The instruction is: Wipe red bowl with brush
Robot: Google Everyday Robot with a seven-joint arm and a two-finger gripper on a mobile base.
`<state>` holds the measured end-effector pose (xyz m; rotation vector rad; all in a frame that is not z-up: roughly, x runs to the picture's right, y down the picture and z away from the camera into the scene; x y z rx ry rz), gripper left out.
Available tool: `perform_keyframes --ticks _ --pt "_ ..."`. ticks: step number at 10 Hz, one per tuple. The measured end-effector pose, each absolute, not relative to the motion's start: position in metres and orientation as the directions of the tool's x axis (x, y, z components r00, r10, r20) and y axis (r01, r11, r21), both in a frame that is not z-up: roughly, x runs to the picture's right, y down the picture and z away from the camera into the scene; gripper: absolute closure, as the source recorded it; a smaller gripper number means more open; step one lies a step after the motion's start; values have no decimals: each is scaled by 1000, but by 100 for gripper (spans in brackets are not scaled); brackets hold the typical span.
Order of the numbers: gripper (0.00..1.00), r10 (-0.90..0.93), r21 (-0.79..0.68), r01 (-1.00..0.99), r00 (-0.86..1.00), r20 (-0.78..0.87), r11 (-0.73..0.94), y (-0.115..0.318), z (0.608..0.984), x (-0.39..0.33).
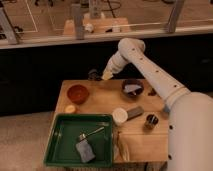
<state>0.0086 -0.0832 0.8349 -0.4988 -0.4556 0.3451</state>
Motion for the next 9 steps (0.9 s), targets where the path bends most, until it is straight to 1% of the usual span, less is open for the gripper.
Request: perform_keyframes --ticks 3,5,9 --pt "100 420 -537 -168 819 391 827 -87 814 0" --pt "100 401 -539 -140 822 404 831 -74 808 -8" --pt "100 347 -556 -64 839 420 829 -36 818 -48"
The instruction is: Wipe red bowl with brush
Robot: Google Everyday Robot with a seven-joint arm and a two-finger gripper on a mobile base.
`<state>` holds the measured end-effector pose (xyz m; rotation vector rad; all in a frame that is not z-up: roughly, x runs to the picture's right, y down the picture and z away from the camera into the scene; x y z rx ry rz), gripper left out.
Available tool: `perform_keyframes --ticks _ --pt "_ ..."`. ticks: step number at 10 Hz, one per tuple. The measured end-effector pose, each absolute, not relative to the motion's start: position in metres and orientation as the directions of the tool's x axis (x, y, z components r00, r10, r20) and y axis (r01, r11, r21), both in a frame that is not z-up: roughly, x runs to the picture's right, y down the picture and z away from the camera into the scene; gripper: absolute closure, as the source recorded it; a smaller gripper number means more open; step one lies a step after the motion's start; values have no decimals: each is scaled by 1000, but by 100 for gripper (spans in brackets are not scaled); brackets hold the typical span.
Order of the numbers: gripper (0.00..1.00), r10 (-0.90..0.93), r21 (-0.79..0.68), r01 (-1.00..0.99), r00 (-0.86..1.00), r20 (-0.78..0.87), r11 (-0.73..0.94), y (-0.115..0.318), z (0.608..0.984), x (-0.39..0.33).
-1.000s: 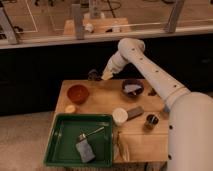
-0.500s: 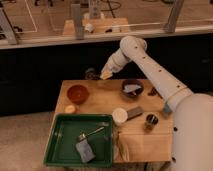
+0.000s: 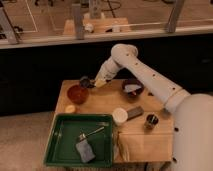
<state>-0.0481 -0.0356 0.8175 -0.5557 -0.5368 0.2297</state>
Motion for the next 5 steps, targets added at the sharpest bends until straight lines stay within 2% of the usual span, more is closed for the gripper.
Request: perform_keyframes --ticks 5 --pt "100 286 -562 23 844 455 827 -24 808 -70"
